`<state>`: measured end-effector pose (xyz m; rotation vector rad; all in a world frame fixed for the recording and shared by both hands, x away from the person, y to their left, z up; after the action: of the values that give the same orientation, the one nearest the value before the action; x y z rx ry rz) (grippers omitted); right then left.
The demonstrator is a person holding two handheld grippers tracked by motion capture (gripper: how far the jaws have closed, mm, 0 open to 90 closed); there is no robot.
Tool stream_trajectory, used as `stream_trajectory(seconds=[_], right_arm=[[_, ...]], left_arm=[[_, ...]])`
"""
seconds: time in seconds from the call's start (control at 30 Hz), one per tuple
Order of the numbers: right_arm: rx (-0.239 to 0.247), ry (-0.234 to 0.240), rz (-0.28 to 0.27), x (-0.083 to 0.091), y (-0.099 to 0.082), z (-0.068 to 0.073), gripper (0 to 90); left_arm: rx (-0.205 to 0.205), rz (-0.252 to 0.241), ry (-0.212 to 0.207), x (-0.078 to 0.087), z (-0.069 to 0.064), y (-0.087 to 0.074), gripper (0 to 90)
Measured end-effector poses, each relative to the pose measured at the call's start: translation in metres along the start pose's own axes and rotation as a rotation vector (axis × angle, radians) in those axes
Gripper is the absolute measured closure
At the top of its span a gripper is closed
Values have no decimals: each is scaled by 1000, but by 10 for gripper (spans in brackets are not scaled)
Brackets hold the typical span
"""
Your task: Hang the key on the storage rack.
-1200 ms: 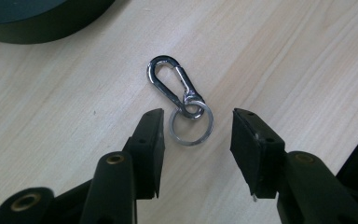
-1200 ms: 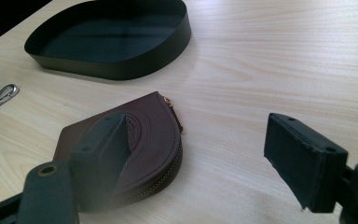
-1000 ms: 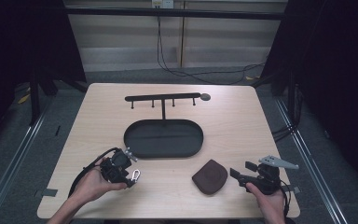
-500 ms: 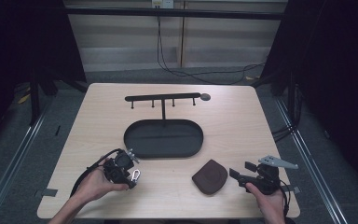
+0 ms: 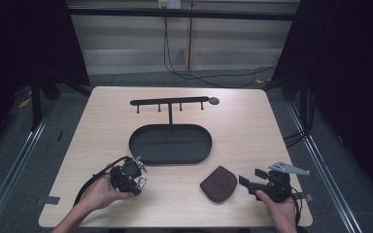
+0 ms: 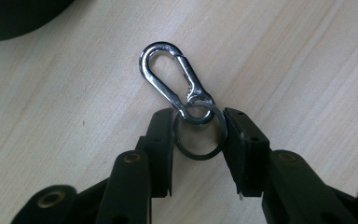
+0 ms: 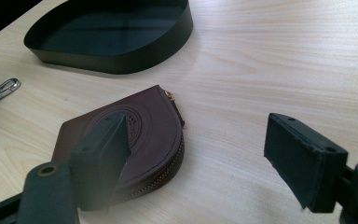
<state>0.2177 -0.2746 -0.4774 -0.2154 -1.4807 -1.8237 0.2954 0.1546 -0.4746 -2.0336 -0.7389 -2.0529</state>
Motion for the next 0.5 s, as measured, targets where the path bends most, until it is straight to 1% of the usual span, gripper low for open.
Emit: stream_trajectory(seconds=[0.03,0.07,0.1,0.13,0.17,0.23,0.27,0.43,0.47,0.5], right_arm=[[0,0,0,0,0,0,224],[-2,0,1,0,0,0,224],[-2,0,1,0,0,0,224],[-2,-1,2,0,0,0,224],[-3,0,2,0,0,0,224],[-3,0,2,0,0,0,224],[-3,0,2,0,0,0,224],[-4,-1,2,0,0,0,224],[-4,-1,2,0,0,0,224],[-3,0,2,0,0,0,224]], left_arm=[[0,0,0,0,0,0,649],[4,-13,-14,3,2,-1,671],[4,-13,-14,3,2,-1,701],[17,-38,-38,7,6,-2,742],[22,-37,-42,8,7,-2,756],[23,-35,-44,8,9,-3,764],[16,-32,-46,8,9,-3,774],[22,-38,-63,10,11,-2,798],[29,-41,-69,11,11,-2,825],[30,-41,-74,13,12,-2,883]])
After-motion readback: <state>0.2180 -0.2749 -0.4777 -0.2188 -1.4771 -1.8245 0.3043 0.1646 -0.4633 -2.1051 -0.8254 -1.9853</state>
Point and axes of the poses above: each handheld gripper's, and its own axes: x roughly backward along the jaws, y roughly out of its top, z roughly to its left, the point moved 1 cm from there along -x, roughly forward along the jaws, and after that the axes turned 3 degrees about -x, right-handed, at the moved point
